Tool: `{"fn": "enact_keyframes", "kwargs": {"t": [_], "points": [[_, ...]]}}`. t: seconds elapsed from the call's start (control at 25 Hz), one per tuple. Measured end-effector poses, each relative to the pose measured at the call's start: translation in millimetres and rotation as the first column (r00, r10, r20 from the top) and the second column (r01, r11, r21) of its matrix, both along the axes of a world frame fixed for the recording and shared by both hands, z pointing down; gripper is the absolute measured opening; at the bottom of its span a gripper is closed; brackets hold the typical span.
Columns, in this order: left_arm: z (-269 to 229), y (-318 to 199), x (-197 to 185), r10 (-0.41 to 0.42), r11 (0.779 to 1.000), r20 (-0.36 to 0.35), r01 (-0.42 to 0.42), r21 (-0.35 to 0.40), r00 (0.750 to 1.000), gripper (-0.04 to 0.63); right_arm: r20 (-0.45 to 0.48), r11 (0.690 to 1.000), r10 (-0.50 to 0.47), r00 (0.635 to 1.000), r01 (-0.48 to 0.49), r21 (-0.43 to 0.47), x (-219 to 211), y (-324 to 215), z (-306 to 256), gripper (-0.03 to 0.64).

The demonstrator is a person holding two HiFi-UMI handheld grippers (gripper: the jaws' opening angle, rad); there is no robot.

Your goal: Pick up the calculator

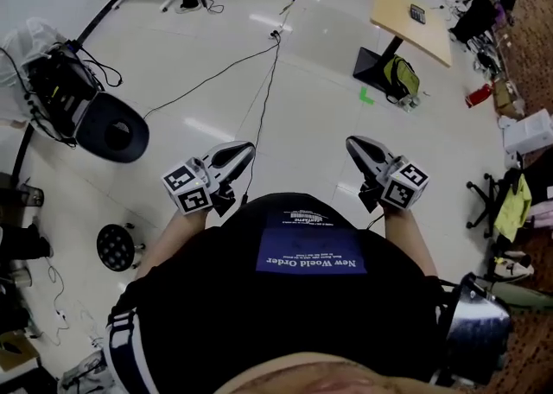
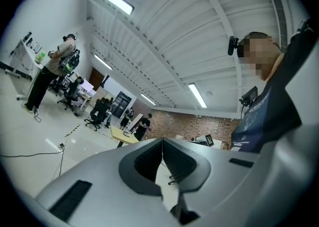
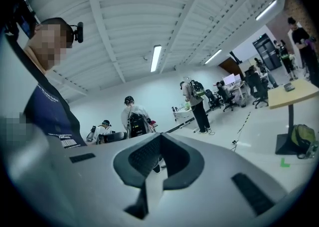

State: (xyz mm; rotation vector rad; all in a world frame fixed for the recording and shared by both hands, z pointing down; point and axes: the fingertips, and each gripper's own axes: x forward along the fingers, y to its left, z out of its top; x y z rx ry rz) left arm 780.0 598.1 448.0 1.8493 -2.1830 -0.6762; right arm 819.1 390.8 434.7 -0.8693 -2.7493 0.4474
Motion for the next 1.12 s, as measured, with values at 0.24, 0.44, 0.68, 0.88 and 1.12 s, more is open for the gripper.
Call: {"fn": "enact_keyframes", "kwargs": {"t": [0.24, 0.44, 0.68, 0.88, 1.12], "points": [[-2, -45, -85, -0.076, 0.997, -0.025, 0.075, -0.023, 0.997, 0.006, -0.023, 0.996, -0.087, 0.996, 0.086, -0.035, -112, -43, 4, -0.014], [-8, -83, -132, -0.151, 0.988, -0.005, 0.151, -0.025, 0.988, 0.006, -0.011, 0.983, -0.177, 0.984, 0.176, -0.041, -174, -77, 8, -0.014], [-29, -142, -230, -0.195, 0.981, -0.001, 0.195, 0.021, 0.981, 0.006, 0.02, 0.972, -0.23, 0.973, 0.23, -0.038, -280, -127, -17, -0.014], [-31, -183, -248, -0.192, 0.981, 0.003, 0.192, 0.0, 0.981, 0.006, 0.032, 0.969, -0.244, 0.969, 0.246, -0.037, -306, -171, -13, -0.014], [-17, -185, -311, -0.174, 0.985, -0.017, 0.174, 0.013, 0.985, 0.006, 0.015, 0.977, -0.214, 0.977, 0.214, -0.016, -365, -176, -4, -0.014]]}}
